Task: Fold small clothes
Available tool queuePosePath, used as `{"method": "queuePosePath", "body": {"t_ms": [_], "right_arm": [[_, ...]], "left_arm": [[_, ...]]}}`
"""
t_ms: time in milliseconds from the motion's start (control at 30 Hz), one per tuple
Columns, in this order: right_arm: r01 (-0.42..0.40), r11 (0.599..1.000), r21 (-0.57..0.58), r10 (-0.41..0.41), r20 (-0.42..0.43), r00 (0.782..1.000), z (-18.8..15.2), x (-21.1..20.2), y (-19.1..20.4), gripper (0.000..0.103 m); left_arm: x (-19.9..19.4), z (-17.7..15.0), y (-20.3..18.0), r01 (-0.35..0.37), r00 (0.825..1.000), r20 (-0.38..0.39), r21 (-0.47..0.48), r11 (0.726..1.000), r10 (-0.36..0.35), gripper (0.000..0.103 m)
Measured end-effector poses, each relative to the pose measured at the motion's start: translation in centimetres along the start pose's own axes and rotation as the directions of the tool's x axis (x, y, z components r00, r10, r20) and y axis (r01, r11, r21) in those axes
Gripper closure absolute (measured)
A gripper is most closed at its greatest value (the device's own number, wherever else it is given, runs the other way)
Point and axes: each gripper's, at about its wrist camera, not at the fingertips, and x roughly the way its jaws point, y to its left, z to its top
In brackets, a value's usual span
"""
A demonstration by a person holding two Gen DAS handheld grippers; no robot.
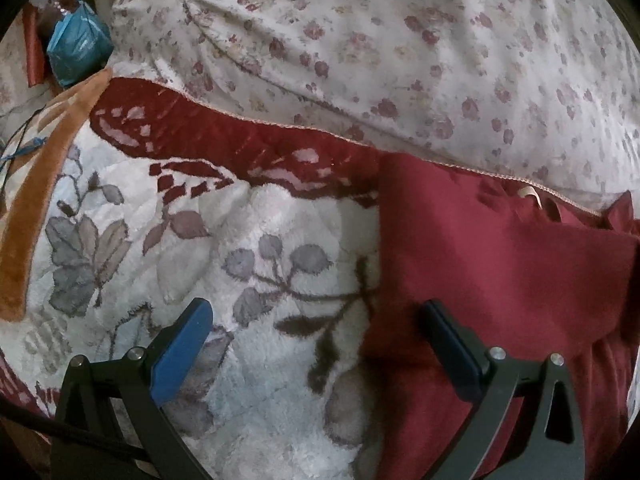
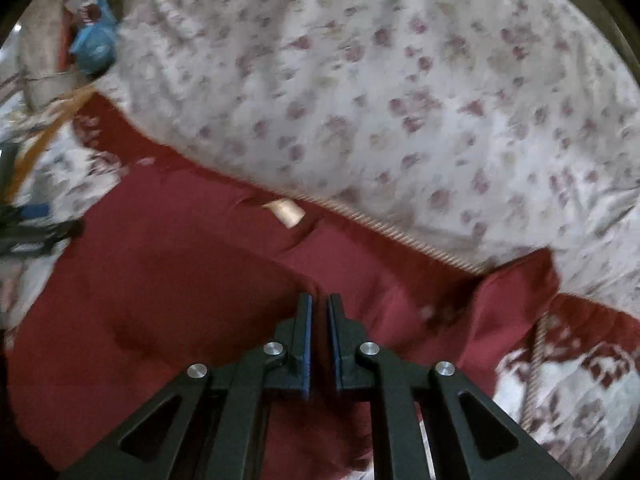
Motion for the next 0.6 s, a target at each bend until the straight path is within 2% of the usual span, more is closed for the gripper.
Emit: {"method": "queuePosePath", "body": {"t_ms": [67, 100, 133, 167, 200, 267, 333, 400, 467, 533, 600], "right_arm": [[0.036, 0.999, 0.004, -0.036, -0.030, 0.999, 0.2, 2.7, -0.3, 0.093], [0.035, 0.999, 0.017, -0.034, -0.056, 0.998, 0.1, 3.6, -0.5, 0.088], [0.038, 0.998, 0.040, -0.033, -0.110, 0.993, -0.1, 5.0, -0.9, 0.083], [0.039, 0.996, 0.075, -0.026, -0.159, 0.987, -0.3, 5.8, -1.4, 0.083], [0.017, 0.992, 0.125, 0.003, -0.162, 0.987, -0.6, 5.7, -1.9, 0.083], [-0.050, 0.978, 0.201, 0.071, -0.099, 0.993, -1.0, 3.9, -2.7, 0.077], [-0.065, 0.973, 0.223, 0.078, -0.051, 0.996, -1.6, 2.1, -2.8, 0.066], [-0.079, 0.968, 0.240, 0.087, -0.022, 0.996, -2.3, 1.3, -2.8, 0.065], [-0.072, 0.968, 0.242, 0.089, -0.060, 0.994, -3.0, 2.2, -2.1, 0.065], [-0.019, 0.972, 0.236, 0.054, -0.143, 0.988, -3.9, 4.4, -1.8, 0.065], [-0.010, 0.973, 0.230, 0.042, -0.135, 0.990, -4.1, 4.8, -1.7, 0.065]], "left_arm": [[0.3, 0.1, -0.3, -0.002, 1.000, -0.005, 0.001, 1.000, 0.002, 0.000], [0.4, 0.1, -0.4, -0.005, 1.000, -0.003, 0.005, 1.000, 0.005, 0.000], [0.3, 0.1, -0.5, -0.008, 1.000, 0.001, 0.010, 1.000, 0.008, 0.000], [0.2, 0.2, -0.6, -0.009, 1.000, 0.008, 0.013, 1.000, 0.009, 0.000], [0.0, 0.2, -0.6, -0.008, 1.000, 0.017, 0.013, 1.000, 0.008, 0.000], [-0.1, 0.3, -0.6, -0.005, 1.000, 0.026, 0.003, 1.000, 0.005, 0.000], [0.1, 0.4, -0.7, -0.001, 1.000, 0.021, 0.003, 1.000, 0.001, 0.000], [0.4, 0.3, -1.0, -0.013, 1.000, 0.015, 0.016, 1.000, 0.013, 0.000], [0.6, 0.2, -1.4, -0.023, 1.000, 0.013, 0.029, 0.999, 0.023, 0.000], [0.6, 0.2, -1.5, -0.024, 1.000, 0.014, 0.031, 0.999, 0.024, 0.000], [0.4, 0.2, -1.6, -0.027, 0.999, 0.019, 0.037, 0.999, 0.026, 0.000]]}}
